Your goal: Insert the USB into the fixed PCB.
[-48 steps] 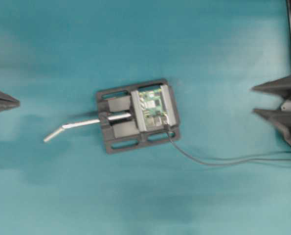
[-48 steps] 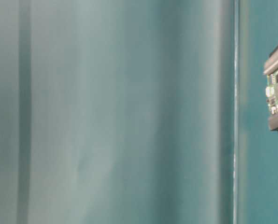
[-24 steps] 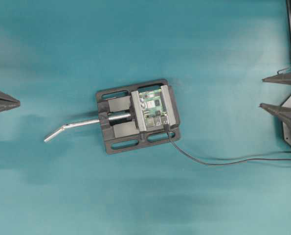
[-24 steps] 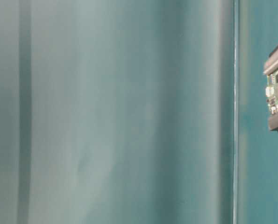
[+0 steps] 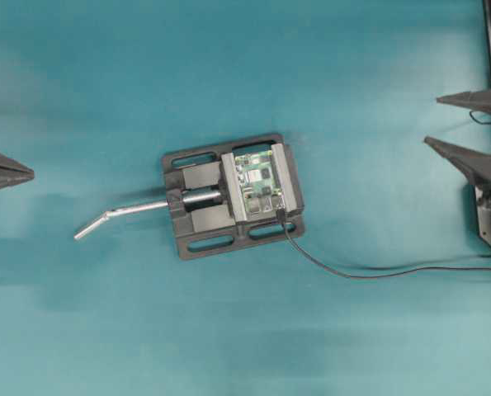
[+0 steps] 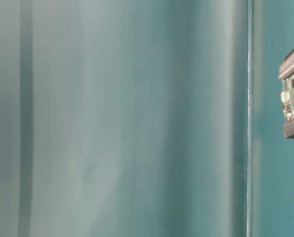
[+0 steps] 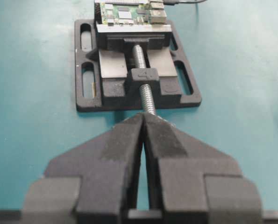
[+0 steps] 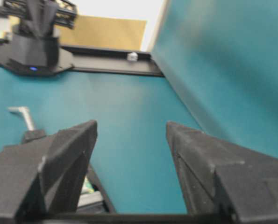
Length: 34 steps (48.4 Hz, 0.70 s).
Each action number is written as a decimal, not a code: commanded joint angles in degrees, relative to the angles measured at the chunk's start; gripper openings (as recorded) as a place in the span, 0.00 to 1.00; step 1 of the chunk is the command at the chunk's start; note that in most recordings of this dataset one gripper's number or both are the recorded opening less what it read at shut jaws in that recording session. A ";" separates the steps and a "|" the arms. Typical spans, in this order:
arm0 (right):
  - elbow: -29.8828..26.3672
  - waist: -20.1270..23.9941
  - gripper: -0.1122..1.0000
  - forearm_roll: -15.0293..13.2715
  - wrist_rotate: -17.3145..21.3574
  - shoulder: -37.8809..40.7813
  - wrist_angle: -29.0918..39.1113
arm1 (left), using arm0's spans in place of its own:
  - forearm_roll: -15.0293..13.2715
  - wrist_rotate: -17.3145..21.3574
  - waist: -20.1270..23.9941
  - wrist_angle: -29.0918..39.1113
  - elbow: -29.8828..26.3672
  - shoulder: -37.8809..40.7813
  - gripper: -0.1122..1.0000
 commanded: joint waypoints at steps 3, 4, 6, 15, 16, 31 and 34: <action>-0.70 -4.31 0.73 -1.05 -0.18 -0.35 3.60 | 0.18 -0.09 -0.09 -0.26 -1.32 0.53 0.11; -0.53 -4.92 0.73 -1.32 -0.18 -0.53 4.04 | 0.18 -0.09 -0.09 -0.26 -1.32 0.44 0.11; -0.26 -6.06 0.73 -2.29 -0.18 -0.70 4.83 | 0.18 -0.09 -0.09 -0.26 -1.32 0.44 0.11; 0.18 -11.78 0.73 -6.42 0.00 -1.85 8.44 | 0.18 -0.09 -0.09 -0.26 -1.32 0.44 0.11; 0.09 -12.30 0.73 -6.50 0.09 -1.85 9.32 | 0.18 -0.09 -0.09 -0.26 -1.32 0.44 0.11; 0.26 -18.28 0.73 -6.50 0.62 -4.13 20.83 | 0.18 -0.09 -0.09 -0.26 -1.32 0.44 0.11; 1.41 -18.54 0.73 -6.50 0.62 -5.45 20.92 | 0.18 -0.09 -0.09 -0.26 -1.32 0.44 0.11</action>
